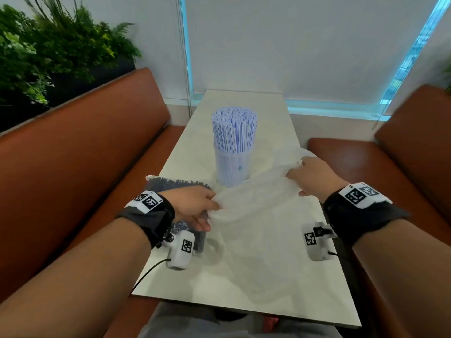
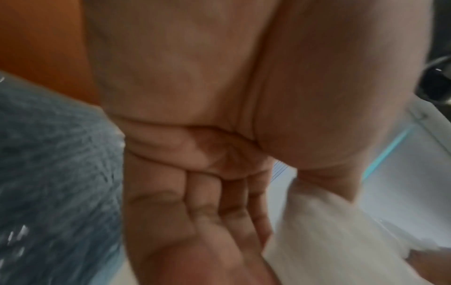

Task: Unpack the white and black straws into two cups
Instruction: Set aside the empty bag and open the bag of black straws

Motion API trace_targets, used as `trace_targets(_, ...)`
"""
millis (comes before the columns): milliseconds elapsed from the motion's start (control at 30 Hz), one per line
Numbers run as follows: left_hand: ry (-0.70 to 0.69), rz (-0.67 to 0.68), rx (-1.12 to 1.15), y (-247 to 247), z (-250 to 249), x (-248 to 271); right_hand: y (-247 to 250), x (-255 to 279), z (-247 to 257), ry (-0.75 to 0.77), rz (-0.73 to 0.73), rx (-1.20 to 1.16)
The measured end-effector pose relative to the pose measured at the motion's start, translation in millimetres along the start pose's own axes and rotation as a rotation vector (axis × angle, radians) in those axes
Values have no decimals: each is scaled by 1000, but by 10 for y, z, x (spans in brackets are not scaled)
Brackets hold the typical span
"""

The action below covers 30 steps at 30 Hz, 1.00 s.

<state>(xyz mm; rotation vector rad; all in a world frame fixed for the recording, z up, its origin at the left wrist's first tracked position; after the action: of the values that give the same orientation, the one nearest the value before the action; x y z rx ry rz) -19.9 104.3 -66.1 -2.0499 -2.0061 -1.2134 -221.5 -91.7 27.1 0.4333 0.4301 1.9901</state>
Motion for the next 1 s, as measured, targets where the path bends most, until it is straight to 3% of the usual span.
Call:
trace_targets(67,-16,-113,-4,186,-22,15,71,34,132,151,-27,327)
trace_targets(133,-36,-162,-30,300,-96,48,125,91,230,237,-32,405)
trace_targets(233,51,-307,-195,493,-95,83,99,117,166,159,33,535)
trace_targets(267,62,-329,-148,501,-107,93,82,132,150,139,50,567)
trace_targets(433,-69,-39,437,103,-253,132,199,121,100,64,-9,212)
trace_targets(533,-156,-63,552,146,-319,154,262,193,135,116,-41,-29)
trace_targets(600,-172,-143,602,236,-319,149,184,282,217,181,86,-354)
trace_targets(667,-205,-210,725,355,-311,161,30,424,361,260,301,-514)
trace_targets(733,-249,-246,831,463,-314,191,-119,544,426,315,495,-524)
trace_targets(800,-253,-261,878,502,-277,182,-244,620,345,300,583,-349)
trace_targets(867,-201,-267,783,479,-205,143,-232,569,182,263,503,-90)
trace_targets(900,-152,-297,606,502,-154,135,-171,513,116,259,426,50)
trace_targets(1000,24,-452,-187,737,-57,168,-98,377,-5,260,287,427)
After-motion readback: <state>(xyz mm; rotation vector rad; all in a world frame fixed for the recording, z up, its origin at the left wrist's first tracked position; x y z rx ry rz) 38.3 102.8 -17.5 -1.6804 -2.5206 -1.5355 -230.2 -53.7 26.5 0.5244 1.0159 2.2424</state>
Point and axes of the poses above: each hand's wrist, its own x-axis away from the middle knuckle, its own y-axis out of the back of the hand, z = x × y, the point moved 10 cm from there along -x, towards the middle knuckle, and after that the axes turned 13 degrees about -x, right-handed, at the moved point
